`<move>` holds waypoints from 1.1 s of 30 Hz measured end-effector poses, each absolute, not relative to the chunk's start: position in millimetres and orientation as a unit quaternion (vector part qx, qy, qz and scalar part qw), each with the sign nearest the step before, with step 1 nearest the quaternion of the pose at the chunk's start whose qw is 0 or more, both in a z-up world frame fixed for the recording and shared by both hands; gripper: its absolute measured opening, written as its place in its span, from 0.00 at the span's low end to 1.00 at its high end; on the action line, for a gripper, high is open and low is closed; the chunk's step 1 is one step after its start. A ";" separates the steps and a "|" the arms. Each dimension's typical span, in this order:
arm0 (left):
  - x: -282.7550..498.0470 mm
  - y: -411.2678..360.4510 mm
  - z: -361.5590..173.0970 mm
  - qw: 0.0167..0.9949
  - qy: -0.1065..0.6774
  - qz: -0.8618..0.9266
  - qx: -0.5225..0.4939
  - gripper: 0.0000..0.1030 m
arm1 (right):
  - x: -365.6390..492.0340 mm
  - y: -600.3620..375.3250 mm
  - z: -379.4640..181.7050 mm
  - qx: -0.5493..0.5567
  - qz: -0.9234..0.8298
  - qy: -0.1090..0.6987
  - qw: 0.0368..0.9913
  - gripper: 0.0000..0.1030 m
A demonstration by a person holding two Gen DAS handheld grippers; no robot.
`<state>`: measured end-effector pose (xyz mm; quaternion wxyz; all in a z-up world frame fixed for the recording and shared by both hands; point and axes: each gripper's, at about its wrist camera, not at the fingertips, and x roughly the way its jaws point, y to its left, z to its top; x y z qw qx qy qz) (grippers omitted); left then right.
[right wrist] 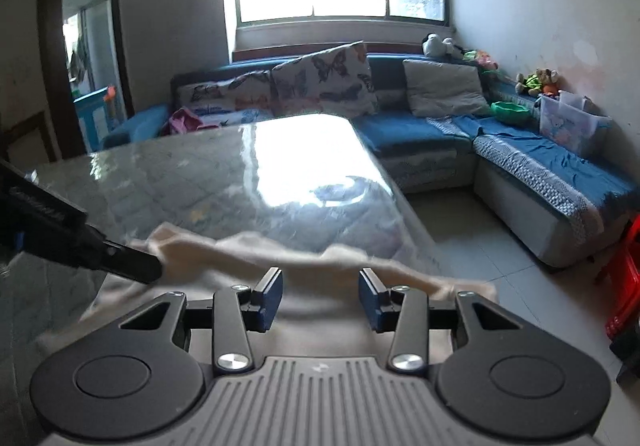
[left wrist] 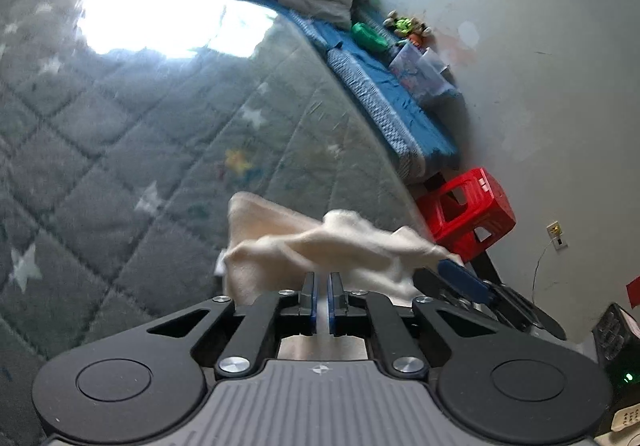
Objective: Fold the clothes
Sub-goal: 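Lower the folded sweatshirt onto the mattress with both grippers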
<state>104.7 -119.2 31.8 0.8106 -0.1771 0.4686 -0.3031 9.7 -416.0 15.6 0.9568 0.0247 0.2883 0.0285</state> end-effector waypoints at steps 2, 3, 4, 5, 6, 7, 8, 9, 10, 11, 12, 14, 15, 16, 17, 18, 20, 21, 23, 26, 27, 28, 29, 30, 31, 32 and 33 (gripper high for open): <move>107.5 -125.6 36.8 0.810 0.463 -0.313 -0.180 0.07 | 16.8 -418.3 13.4 0.024 0.028 0.298 0.954 0.41; 109.0 -129.4 38.9 0.809 0.460 -0.318 -0.181 0.07 | 20.3 -419.5 12.4 0.024 0.027 0.303 0.952 0.41; 110.9 -135.2 38.7 0.808 0.460 -0.322 -0.178 0.08 | 23.8 -420.6 11.3 0.024 0.027 0.307 0.951 0.41; 113.3 -140.2 36.3 0.807 0.463 -0.322 -0.176 0.08 | 27.4 -421.8 10.2 0.023 0.027 0.312 0.949 0.41; 115.6 -145.4 33.7 0.806 0.466 -0.322 -0.174 0.08 | 29.5 -422.2 9.9 0.022 0.026 0.315 0.949 0.41; 117.5 -150.1 29.9 0.804 0.470 -0.320 -0.172 0.08 | 28.1 -421.4 11.6 0.020 0.027 0.313 0.949 0.41; 118.9 -152.3 25.3 0.803 0.475 -0.317 -0.171 0.08 | 24.6 -420.3 14.3 0.021 0.029 0.311 0.950 0.41; 120.2 -153.7 20.9 0.802 0.480 -0.313 -0.170 0.08 | 19.5 -418.7 17.3 0.022 0.033 0.307 0.951 0.41; 121.1 -153.9 17.6 0.801 0.483 -0.312 -0.171 0.08 | 14.7 -416.8 19.8 0.022 0.038 0.304 0.952 0.41; 121.7 -153.5 14.5 0.800 0.485 -0.310 -0.172 0.08 | 9.8 -413.6 21.6 0.017 0.045 0.302 0.952 0.41; 121.2 -151.2 12.9 0.799 0.485 -0.310 -0.175 0.08 | 4.9 -408.7 22.9 0.006 0.055 0.301 0.952 0.41; 120.2 -149.9 11.9 0.797 0.485 -0.310 -0.180 0.08 | -1.9 -398.4 22.3 -0.010 0.069 0.303 0.951 0.41; 120.0 -150.0 13.0 0.797 0.485 -0.310 -0.180 0.08 | -4.2 -394.0 21.9 -0.019 0.072 0.301 0.951 0.41; 119.8 -150.6 14.7 0.798 0.484 -0.311 -0.180 0.09 | -4.5 -391.0 21.2 -0.028 0.067 0.296 0.952 0.41; 119.7 -152.0 16.7 0.799 0.482 -0.313 -0.179 0.11 | -4.9 -388.1 20.4 -0.037 0.062 0.291 0.954 0.41; 119.7 -153.4 18.7 0.799 0.480 -0.315 -0.179 0.11 | -3.8 -386.1 19.9 -0.042 0.058 0.289 0.955 0.41; 120.5 -157.1 21.8 0.800 0.477 -0.320 -0.177 0.12 | 4.4 -386.4 19.2 -0.030 0.051 0.296 0.953 0.41; 122.0 -159.3 22.1 0.800 0.476 -0.320 -0.174 0.12 | 9.3 -387.3 18.2 -0.020 0.050 0.301 0.952 0.41; 127.0 -162.8 20.2 0.802 0.479 -0.314 -0.173 0.12 | 13.9 -387.1 15.3 -0.018 0.045 0.300 0.953 0.41; 131.6 -163.7 15.2 0.799 0.484 -0.309 -0.181 0.12 | 22.5 -391.0 11.9 0.001 0.036 0.303 0.952 0.41; 132.4 -163.6 13.9 0.798 0.485 -0.308 -0.183 0.12 | 25.4 -393.6 10.5 0.008 0.032 0.305 0.952 0.41; 131.8 -162.9 13.6 0.797 0.485 -0.309 -0.185 0.12 | 27.9 -395.7 9.3 0.014 0.028 0.307 0.951 0.41; 131.1 -162.3 13.3 0.797 0.484 -0.310 -0.187 0.12 | 29.3 -396.5 9.0 0.017 0.026 0.306 0.951 0.41; 130.3 -161.5 13.4 0.796 0.484 -0.311 -0.188 0.13 | 29.5 -397.5 9.4 0.020 0.024 0.304 0.952 0.41; 129.0 -160.1 14.7 0.796 0.482 -0.312 -0.190 0.15 | 29.8 -398.4 9.7 0.022 0.023 0.302 0.953 0.41; 127.4 -158.7 16.1 0.797 0.480 -0.313 -0.190 0.16 | 30.1 -398.8 9.3 0.021 0.023 0.302 0.953 0.41; 124.9 -157.2 17.8 0.799 0.478 -0.314 -0.187 0.17 | 29.8 -398.2 7.8 0.015 0.024 0.304 0.952 0.41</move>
